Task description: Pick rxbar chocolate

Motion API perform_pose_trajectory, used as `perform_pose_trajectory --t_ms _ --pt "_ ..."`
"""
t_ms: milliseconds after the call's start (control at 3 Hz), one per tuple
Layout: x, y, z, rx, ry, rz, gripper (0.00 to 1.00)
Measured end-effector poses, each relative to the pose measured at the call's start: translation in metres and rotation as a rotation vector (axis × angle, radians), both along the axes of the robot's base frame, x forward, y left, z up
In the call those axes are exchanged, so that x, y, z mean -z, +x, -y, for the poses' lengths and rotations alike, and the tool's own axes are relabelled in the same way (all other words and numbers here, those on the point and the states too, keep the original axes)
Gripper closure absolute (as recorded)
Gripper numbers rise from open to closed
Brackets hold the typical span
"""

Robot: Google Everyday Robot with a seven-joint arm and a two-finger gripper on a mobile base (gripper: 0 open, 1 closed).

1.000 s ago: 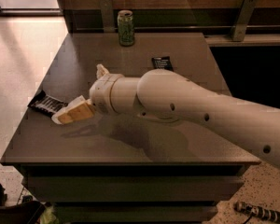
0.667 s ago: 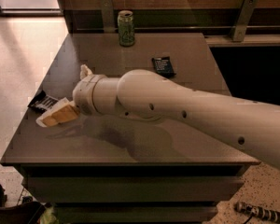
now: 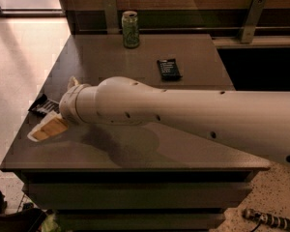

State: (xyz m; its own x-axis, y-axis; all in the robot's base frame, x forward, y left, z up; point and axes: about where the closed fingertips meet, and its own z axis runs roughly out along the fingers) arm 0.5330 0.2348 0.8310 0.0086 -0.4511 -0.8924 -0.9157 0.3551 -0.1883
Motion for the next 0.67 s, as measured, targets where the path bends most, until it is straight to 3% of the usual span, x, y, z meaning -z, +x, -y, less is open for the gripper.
perform_pose_trajectory --t_ms 333,667 --pt "0.018 -0.001 -0.0157 -0.016 -0.017 -0.024 0.0" --pt "0.0182 -0.0023 -0.0196 -0.022 -0.018 -0.025 0.25"
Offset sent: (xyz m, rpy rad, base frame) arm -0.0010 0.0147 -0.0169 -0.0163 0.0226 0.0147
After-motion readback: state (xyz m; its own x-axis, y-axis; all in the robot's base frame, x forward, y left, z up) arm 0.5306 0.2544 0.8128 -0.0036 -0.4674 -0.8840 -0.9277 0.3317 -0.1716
